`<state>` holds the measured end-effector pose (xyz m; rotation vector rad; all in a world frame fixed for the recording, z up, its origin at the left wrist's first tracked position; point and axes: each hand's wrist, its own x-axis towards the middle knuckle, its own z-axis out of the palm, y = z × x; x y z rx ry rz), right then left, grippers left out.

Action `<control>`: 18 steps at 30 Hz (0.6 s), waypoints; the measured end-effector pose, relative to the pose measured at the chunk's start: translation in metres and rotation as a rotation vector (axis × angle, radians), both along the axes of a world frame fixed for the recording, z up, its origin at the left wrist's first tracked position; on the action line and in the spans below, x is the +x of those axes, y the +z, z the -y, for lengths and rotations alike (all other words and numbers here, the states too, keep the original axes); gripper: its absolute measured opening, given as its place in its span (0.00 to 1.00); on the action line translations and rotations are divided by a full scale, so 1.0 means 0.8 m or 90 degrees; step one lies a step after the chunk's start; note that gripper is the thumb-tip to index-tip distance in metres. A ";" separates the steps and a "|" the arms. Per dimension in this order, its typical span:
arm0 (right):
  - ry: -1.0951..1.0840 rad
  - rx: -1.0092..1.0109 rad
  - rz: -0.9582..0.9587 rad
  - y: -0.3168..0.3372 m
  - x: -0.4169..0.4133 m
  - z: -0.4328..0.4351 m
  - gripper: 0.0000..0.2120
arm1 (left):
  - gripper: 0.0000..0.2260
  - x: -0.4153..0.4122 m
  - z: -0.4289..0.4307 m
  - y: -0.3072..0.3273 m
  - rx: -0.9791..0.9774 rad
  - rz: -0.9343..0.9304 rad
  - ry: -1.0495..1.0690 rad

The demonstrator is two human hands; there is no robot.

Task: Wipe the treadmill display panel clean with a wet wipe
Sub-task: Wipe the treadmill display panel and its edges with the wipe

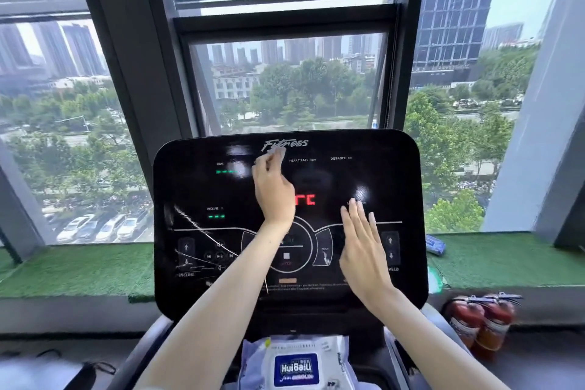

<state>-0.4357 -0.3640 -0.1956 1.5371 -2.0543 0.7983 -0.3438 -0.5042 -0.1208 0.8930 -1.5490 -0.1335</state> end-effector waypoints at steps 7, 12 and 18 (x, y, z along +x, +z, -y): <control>-0.044 -0.012 0.030 -0.002 -0.034 -0.027 0.34 | 0.23 -0.081 -0.034 0.009 -0.073 0.105 -0.208; -0.064 -0.014 0.053 -0.010 -0.047 -0.047 0.35 | 0.23 -0.119 -0.052 0.006 -0.092 0.240 -0.349; -0.097 -0.034 0.107 -0.033 -0.049 -0.065 0.35 | 0.23 -0.115 -0.068 -0.039 -0.115 0.439 -0.463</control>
